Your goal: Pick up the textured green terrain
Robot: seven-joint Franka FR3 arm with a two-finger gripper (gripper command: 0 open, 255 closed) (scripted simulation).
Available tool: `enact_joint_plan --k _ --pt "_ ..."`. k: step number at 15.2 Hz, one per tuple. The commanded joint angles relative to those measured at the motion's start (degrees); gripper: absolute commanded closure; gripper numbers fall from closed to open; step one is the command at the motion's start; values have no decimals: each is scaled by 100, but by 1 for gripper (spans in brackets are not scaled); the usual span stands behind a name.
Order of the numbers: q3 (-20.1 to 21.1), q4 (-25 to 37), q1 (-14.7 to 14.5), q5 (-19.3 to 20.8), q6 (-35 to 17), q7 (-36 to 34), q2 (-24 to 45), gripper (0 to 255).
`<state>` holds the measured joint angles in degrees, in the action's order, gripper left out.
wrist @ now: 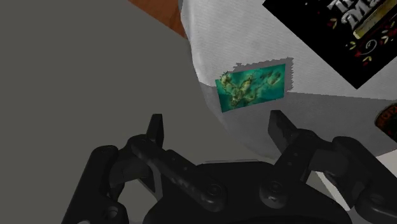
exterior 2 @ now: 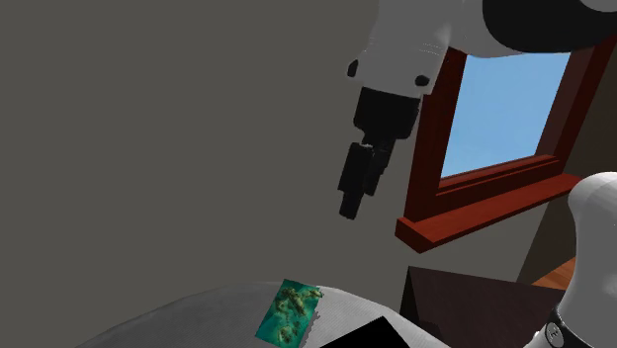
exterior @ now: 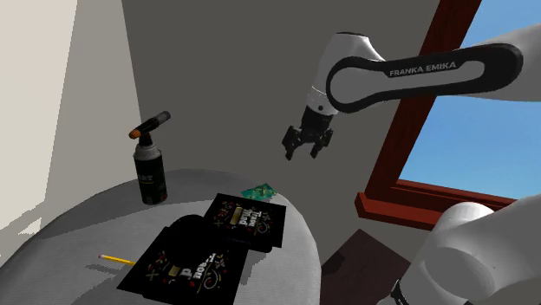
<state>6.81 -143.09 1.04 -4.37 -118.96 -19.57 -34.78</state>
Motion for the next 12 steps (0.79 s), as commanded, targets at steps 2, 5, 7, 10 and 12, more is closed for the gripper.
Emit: enact_joint_plan --k 2,5,7,10,12 --pt "273 -48 97 28 -683 -497 519 0" --pt "552 36 234 156 -1299 -1034 1136 0" --pt "734 145 347 314 -1677 -1432 1579 0" --pt "991 387 539 692 -2176 -2112 2277 0" --pt "1073 510 607 901 -2348 -2419 2567 0"
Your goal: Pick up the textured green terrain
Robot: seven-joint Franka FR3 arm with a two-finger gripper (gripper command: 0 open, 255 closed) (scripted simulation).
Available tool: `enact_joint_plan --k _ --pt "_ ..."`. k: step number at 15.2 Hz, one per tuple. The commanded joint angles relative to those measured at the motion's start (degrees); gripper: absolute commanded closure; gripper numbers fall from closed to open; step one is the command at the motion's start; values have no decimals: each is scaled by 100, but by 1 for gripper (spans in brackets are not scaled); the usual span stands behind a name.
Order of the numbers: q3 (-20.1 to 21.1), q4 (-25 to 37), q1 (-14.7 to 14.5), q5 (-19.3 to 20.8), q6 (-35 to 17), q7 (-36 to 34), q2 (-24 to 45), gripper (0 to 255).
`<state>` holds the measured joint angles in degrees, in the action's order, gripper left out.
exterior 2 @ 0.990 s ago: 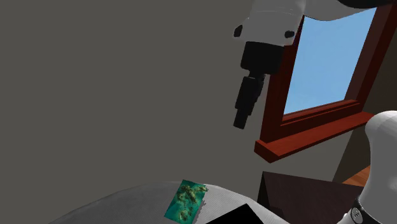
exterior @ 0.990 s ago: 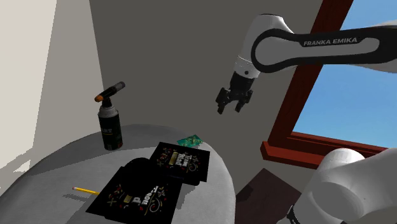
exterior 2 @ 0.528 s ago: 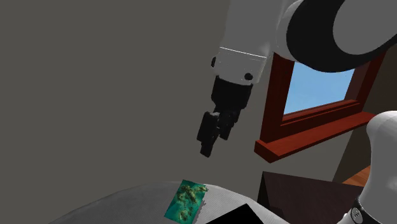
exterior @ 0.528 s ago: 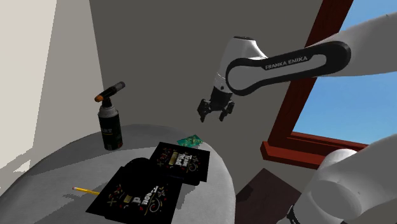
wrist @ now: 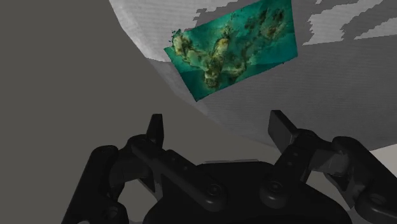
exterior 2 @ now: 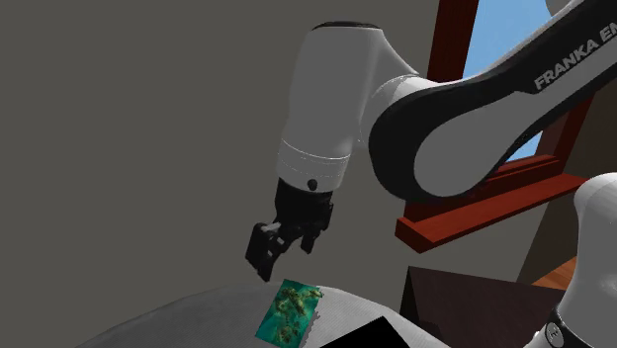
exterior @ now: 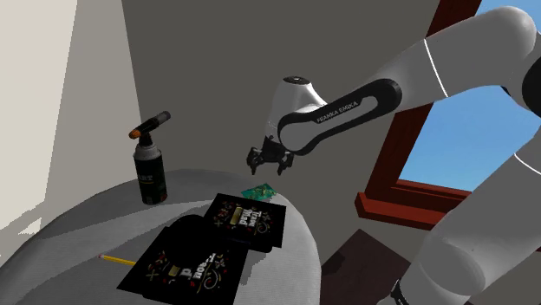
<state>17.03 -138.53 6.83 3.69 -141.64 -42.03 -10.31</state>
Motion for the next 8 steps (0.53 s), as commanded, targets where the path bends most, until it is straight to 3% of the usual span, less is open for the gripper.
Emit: enact_joint_plan --k 1,8 --pt "56 18 33 126 -160 -202 169 0" --pt "99 -182 88 390 -687 -430 522 0"
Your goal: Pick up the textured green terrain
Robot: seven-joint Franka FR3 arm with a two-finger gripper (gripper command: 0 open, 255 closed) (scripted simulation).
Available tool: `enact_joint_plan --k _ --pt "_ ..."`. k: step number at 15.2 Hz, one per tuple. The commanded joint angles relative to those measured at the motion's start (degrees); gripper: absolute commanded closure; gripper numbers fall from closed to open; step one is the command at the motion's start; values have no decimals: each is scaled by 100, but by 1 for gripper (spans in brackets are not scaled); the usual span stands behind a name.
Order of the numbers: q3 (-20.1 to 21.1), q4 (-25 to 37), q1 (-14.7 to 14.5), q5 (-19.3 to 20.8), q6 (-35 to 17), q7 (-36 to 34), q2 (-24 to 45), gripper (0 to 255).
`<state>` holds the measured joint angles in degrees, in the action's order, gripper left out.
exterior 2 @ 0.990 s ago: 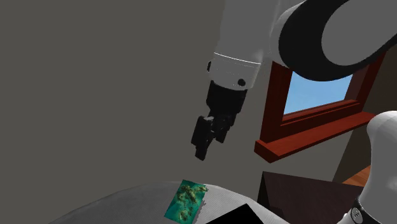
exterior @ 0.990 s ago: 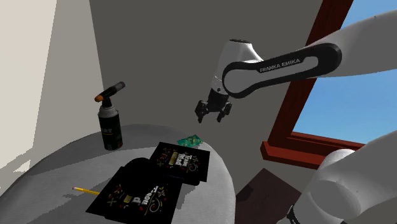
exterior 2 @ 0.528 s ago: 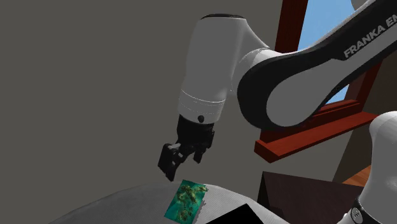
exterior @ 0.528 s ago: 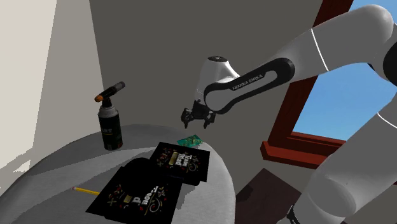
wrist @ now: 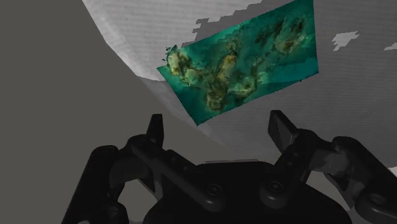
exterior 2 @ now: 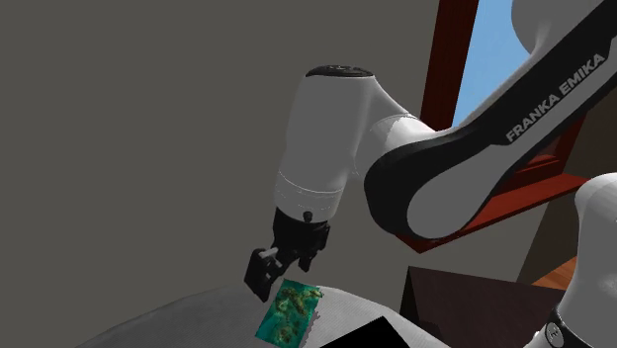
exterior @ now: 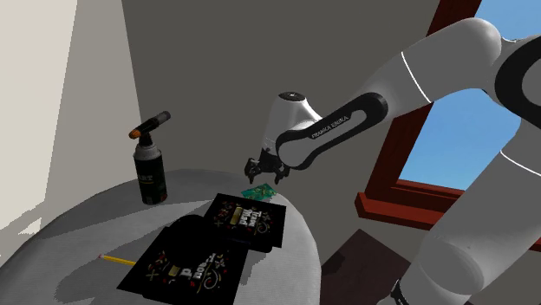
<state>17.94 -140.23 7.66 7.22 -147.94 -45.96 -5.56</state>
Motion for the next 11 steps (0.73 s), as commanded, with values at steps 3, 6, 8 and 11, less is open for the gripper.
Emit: enact_joint_plan --k 3,6,8,11 --pt "7 -15 4 32 -55 -33 40 255" --pt "7 -17 3 31 -55 -33 38 255" --pt "9 -18 3 32 -56 -36 38 255" --pt "8 -11 5 38 -57 -37 46 255"
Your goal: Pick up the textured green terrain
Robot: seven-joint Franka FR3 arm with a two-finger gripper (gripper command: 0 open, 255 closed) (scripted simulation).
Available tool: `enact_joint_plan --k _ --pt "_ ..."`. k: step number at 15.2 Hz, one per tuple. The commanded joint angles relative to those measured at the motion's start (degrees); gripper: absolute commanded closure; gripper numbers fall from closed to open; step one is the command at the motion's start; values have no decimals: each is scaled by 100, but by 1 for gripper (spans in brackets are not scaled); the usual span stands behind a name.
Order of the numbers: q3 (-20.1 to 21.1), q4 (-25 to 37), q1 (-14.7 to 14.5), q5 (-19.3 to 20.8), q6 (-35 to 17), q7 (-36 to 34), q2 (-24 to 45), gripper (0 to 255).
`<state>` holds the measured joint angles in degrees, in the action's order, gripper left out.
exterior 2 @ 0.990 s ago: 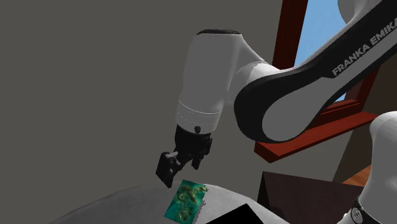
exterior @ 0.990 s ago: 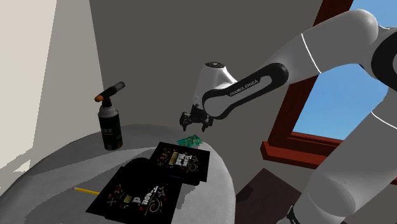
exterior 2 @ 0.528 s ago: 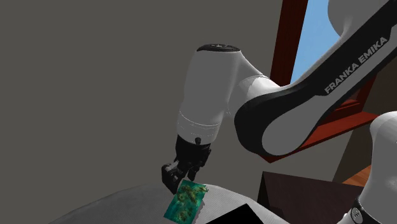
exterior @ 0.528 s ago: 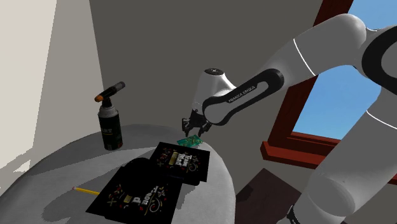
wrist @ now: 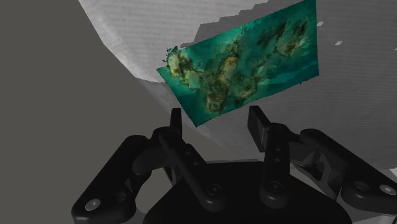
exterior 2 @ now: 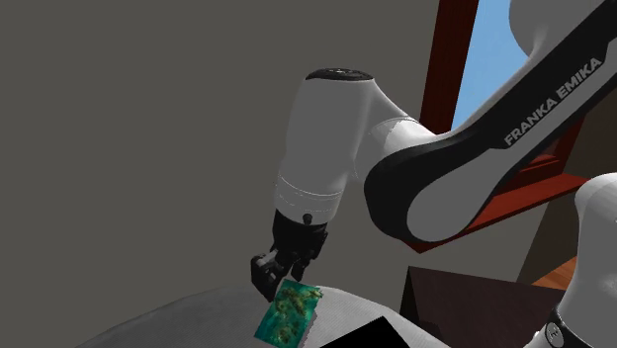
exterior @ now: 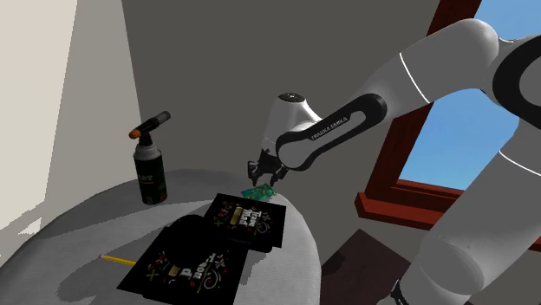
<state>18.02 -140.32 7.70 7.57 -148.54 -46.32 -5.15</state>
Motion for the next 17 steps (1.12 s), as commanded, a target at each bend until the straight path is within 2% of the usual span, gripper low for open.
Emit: enact_joint_plan --k 1,15,17 --pt "-5 24 -8 -46 82 40 -52 255" --pt "-105 537 -104 -470 1207 424 -706 255" --pt "-107 543 -104 -473 1220 427 -712 255"
